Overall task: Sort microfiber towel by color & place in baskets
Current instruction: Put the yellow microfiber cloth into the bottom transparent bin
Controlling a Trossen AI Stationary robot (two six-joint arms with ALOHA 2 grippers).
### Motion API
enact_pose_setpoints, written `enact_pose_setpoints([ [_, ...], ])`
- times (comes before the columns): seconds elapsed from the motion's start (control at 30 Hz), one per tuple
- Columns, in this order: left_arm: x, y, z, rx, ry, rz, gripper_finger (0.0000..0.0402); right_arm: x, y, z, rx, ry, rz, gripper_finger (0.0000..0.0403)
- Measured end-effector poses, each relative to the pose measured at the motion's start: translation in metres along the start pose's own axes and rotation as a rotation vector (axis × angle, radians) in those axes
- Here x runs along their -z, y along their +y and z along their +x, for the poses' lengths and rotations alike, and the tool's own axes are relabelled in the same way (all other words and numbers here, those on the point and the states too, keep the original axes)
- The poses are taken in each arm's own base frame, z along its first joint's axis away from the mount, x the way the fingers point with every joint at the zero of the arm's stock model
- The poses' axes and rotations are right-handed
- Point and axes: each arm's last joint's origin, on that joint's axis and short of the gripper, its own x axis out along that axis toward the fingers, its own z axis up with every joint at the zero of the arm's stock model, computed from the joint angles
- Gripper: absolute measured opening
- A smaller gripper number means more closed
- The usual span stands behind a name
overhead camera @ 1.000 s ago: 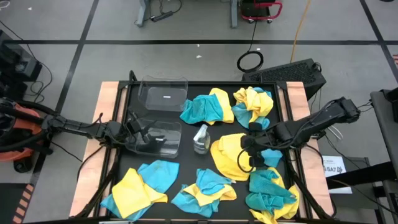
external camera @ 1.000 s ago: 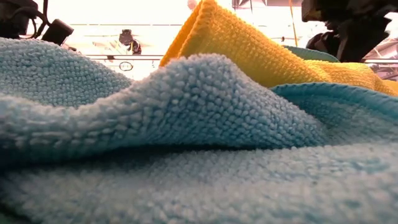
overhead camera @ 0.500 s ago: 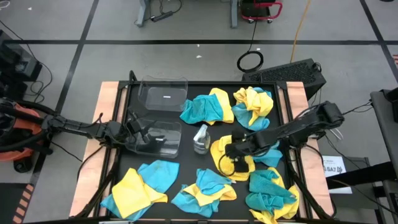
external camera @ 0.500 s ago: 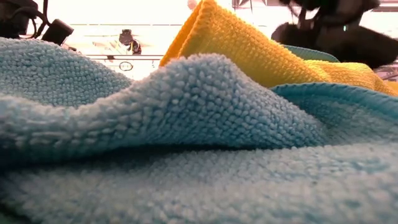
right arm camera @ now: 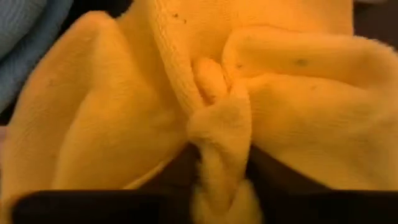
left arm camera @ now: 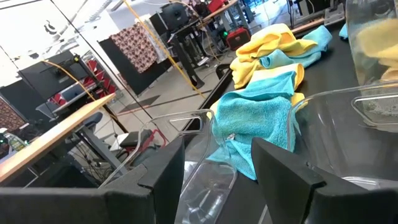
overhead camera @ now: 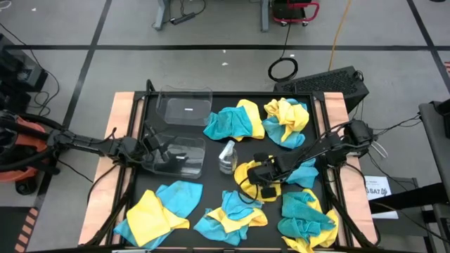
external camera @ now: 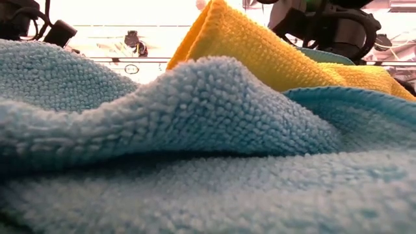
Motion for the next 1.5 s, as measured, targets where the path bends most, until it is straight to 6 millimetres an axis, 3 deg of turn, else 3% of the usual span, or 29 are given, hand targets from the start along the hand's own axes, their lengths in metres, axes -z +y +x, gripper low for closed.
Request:
enact_pose_setpoints([
  [0.07, 0.0, 0.0, 0.0, 0.0, 0.001, 0.0, 0.0193, -0.004, 0.0, -0.009, -0.006, -0.031, -0.013, 0.0021],
  [0.23, 0.0, 0.0, 0.0, 0.0, 0.0, 0.0, 0.0193, -0.014, -0.001, -0.043, 0.004, -0.099, -0.002, 0.0017],
  [0.4, 0.0, 0.0, 0.0, 0.0, 0.0, 0.0, 0.0193, -0.024, -0.004, -0.097, 0.019, -0.231, -0.006, 0.0008],
  [0.63, 0.0, 0.0, 0.0, 0.0, 0.0, 0.0, 0.0193, -0.018, -0.012, -0.17, 0.008, -0.416, -0.004, 0.0007],
  [0.93, 0.0, 0.0, 0.0, 0.001, 0.0, 0.001, 0.0193, -0.003, -0.023, -0.243, 0.089, -0.686, -0.027, 0.0007],
  [1.23, 0.0, 0.0, 0.0, 0.0, 0.0, 0.0, 0.0193, -0.016, -0.025, -0.279, 0.181, -1.003, -0.164, 0.0007],
  [1.5, 0.0, 0.0, 0.0, 0.0, 0.0, 0.0, 0.0193, -0.041, -0.039, -0.278, 0.308, -1.132, -0.202, 0.0007],
])
